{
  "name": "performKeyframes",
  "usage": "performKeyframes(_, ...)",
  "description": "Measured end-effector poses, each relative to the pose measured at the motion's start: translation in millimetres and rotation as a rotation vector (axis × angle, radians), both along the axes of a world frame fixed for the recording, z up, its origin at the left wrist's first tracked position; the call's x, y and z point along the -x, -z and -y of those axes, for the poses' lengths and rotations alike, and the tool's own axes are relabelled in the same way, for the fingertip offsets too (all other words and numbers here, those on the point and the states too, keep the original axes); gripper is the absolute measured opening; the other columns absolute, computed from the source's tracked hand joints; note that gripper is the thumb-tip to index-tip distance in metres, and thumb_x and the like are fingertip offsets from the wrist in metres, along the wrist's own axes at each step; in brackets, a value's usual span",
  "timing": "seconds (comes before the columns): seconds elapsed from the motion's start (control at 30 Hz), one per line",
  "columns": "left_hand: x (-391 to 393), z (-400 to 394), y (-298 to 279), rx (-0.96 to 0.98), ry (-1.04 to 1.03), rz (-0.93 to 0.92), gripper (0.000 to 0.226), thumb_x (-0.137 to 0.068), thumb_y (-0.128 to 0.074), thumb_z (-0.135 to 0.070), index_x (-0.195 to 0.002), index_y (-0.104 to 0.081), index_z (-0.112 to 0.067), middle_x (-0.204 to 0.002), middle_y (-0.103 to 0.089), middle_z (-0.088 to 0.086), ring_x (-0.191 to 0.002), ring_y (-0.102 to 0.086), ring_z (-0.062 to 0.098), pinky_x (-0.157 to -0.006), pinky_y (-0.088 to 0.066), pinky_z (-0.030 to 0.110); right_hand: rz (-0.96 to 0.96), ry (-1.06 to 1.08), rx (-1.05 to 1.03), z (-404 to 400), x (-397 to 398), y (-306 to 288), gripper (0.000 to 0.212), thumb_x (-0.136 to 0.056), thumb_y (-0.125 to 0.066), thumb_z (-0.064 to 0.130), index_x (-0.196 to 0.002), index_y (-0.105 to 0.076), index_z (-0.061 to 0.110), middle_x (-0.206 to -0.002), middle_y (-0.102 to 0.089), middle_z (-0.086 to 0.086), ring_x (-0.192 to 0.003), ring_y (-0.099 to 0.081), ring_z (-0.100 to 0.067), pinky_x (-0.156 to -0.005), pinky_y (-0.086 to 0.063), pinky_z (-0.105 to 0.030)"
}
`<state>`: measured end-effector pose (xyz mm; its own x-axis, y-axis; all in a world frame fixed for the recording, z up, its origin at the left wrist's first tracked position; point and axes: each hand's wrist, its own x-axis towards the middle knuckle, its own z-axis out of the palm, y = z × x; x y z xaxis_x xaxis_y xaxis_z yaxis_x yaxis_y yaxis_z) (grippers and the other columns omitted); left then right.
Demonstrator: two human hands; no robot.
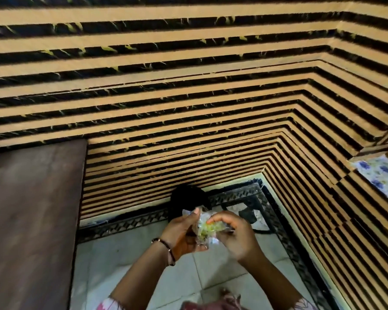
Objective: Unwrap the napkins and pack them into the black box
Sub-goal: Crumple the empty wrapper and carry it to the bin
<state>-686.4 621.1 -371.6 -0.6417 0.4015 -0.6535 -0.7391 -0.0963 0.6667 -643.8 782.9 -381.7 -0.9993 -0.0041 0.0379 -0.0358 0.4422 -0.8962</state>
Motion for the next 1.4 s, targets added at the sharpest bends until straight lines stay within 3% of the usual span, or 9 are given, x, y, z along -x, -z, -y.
performKeyframes(0.13,11.7,-21.3,1.3,0.028,-0.052,-0.046,0.051,-0.070,-0.061,-0.045,-0.106,-0.061,-0.009,-0.096,-0.069,0.016,-0.088,-0.067,0.031,-0.076,-0.057,0.043,0.051,-0.049,0.053,-22.1,19.6,-3.2,0.046,-0.072,-0.065,-0.008,-0.082,-0.065,0.036,-0.095,-0.066,0.019,-0.095,-0.060,0.004,-0.079,-0.049,-0.015)
performKeyframes(0.27,31.9,-37.7,4.3,0.077,-0.168,-0.057,0.035,-0.087,-0.050,-0.038,-0.108,-0.061,-0.012,-0.093,-0.069,0.007,-0.083,-0.067,0.027,-0.078,-0.056,0.042,0.105,-0.015,0.211,-54.7,50.6,2.5,0.039,-0.073,-0.065,-0.011,-0.082,-0.068,0.027,-0.096,-0.068,0.012,-0.090,-0.061,0.006,-0.075,-0.045,-0.008)
performKeyframes(0.5,89.5,-22.8,37.2,0.294,-0.206,-0.075,0.027,-0.093,-0.046,-0.033,-0.112,-0.059,-0.018,-0.111,-0.065,0.002,-0.102,-0.061,0.023,-0.083,-0.050,0.037,0.264,0.151,0.314,-89.0,107.6,48.3,0.049,-0.071,-0.066,-0.014,-0.078,-0.071,0.034,-0.095,-0.071,0.003,-0.093,-0.066,-0.020,-0.080,-0.055,-0.038)
performKeyframes(0.7,130.3,-15.7,84.2,0.662,-0.084,-0.305,0.009,-0.089,-0.058,-0.024,-0.091,-0.064,-0.018,-0.095,-0.067,0.005,-0.093,-0.061,0.021,-0.077,-0.047,0.030,0.325,0.196,0.212,-98.2,166.5,61.3,0.048,-0.071,-0.064,-0.016,-0.081,-0.066,0.031,-0.090,-0.070,-0.003,-0.083,-0.066,-0.026,-0.063,-0.053,-0.017)
performKeyframes(0.8,161.3,-11.1,120.7,0.789,0.052,-0.344,0.018,-0.089,-0.057,-0.022,-0.099,-0.065,-0.011,-0.101,-0.069,0.010,-0.096,-0.064,0.026,-0.081,-0.046,0.027,0.371,0.186,0.119,-98.4,203.0,76.7,0.039,-0.071,-0.065,-0.001,-0.083,-0.069,0.036,-0.081,-0.073,0.002,-0.077,-0.067,-0.026,-0.066,-0.053,-0.034)
performKeyframes(0.93,183.5,-10.8,166.6,0.856,0.180,-0.330,0.043,-0.082,-0.051,-0.035,-0.112,-0.061,-0.007,-0.118,-0.064,0.013,-0.109,-0.059,0.029,-0.091,-0.044,0.030,0.498,0.166,0.029,-92.4,243.7,112.8,0.030,-0.075,-0.062,0.003,-0.084,-0.069,0.031,-0.075,-0.070,-0.011,-0.062,-0.058,-0.026,-0.059,-0.051,-0.046)
performKeyframes(1.07,195.1,-10.5,236.7,0.901,0.285,-0.277,0.064,-0.076,-0.034,-0.053,-0.119,-0.056,-0.010,-0.124,-0.059,0.013,-0.114,-0.055,0.031,-0.093,-0.042,0.033,0.527,0.093,-0.101,-82.1,278.8,172.7,0.022,-0.072,-0.063,0.004,-0.089,-0.067,0.018,-0.077,-0.067,-0.010,-0.058,-0.058,-0.003,-0.057,-0.047,-0.017)
performKeyframes(1.17,205.6,-18.1,293.1,0.942,0.423,-0.192,0.050,-0.087,-0.040,-0.040,-0.126,-0.049,-0.010,-0.133,-0.052,0.013,-0.122,-0.049,0.030,-0.098,-0.040,0.035,0.447,0.000,-0.163,-76.4,303.1,234.5,0.027,-0.074,-0.060,-0.009,-0.093,-0.067,0.009,-0.090,-0.067,-0.004,-0.077,-0.060,0.005,-0.069,-0.042,-0.001)
performKeyframes(1.4,230.9,-50.0,416.3,1.109,0.696,-0.393,0.063,-0.093,-0.039,-0.027,-0.147,-0.008,-0.016,-0.158,-0.002,0.004,-0.145,0.005,0.023,-0.117,0.001,0.042,0.315,-0.398,-0.610,-64.8,346.7,377.3,0.041,-0.079,-0.057,0.003,-0.118,-0.061,0.017,-0.122,-0.062,-0.008,-0.106,-0.060,-0.028,-0.088,-0.050,-0.034)
